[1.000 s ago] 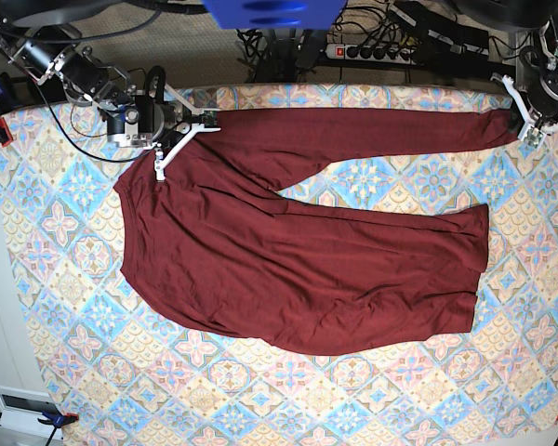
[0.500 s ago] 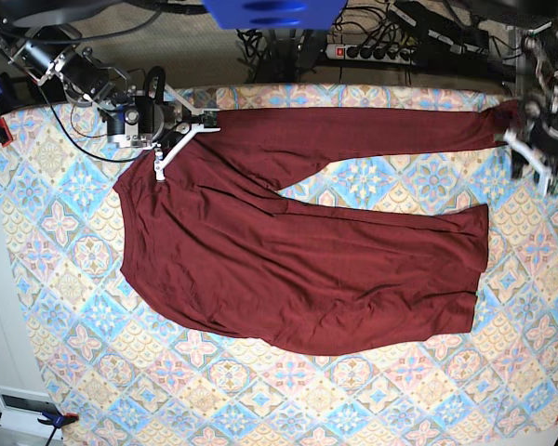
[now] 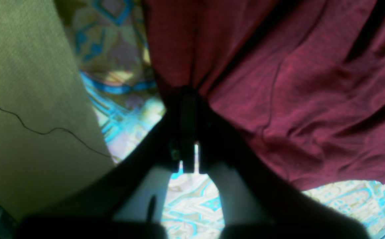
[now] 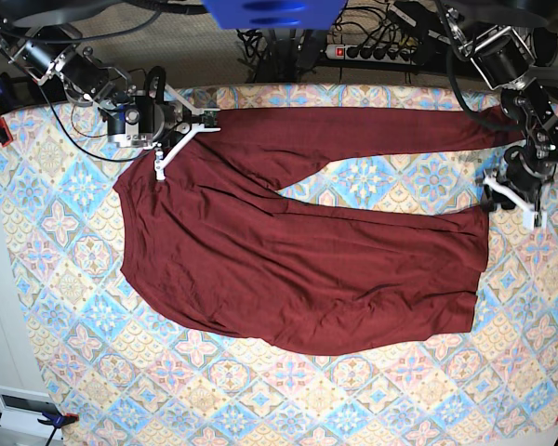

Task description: Layout the t-shirt on the table in an organized manner, then fold the t-shirt properly

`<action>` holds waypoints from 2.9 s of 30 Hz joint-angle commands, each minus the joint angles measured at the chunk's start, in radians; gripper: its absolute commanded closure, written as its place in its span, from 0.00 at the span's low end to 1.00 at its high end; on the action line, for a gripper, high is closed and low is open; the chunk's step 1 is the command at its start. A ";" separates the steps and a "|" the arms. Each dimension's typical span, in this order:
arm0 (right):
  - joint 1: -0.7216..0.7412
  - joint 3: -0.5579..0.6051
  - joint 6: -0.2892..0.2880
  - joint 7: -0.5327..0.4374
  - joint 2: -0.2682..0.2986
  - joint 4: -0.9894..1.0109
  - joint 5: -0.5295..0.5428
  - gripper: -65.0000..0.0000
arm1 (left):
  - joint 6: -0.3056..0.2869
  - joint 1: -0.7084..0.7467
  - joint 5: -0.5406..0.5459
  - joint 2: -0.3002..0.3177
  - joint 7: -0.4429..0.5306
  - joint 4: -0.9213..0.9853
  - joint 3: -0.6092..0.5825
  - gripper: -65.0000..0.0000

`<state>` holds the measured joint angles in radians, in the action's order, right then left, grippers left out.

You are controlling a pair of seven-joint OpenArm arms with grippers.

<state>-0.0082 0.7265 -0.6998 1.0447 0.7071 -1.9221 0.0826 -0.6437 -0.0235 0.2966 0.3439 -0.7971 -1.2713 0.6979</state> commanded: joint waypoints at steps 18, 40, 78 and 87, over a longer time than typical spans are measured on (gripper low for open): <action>0.015 -0.009 0.002 0.001 0.015 -0.012 -0.002 1.00 | -0.006 -0.111 0.017 -0.049 0.051 0.164 -0.079 0.69; 0.001 -0.005 0.002 0.001 0.015 -0.015 -0.002 1.00 | -0.008 0.144 0.241 0.237 0.054 0.051 -0.076 1.00; -0.258 -0.698 0.002 0.036 -0.034 -0.075 0.150 0.85 | -0.008 0.178 0.151 0.229 0.121 0.051 -0.122 1.00; -0.148 -0.832 0.002 0.036 -0.086 -0.038 0.320 0.75 | -0.008 0.179 0.151 0.217 0.121 0.051 -0.122 1.00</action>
<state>-0.1684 -0.0963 -0.6998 1.1004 0.6018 -1.9457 0.3939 -0.6506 0.1608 0.4374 0.5423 -0.6949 -1.2053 0.5682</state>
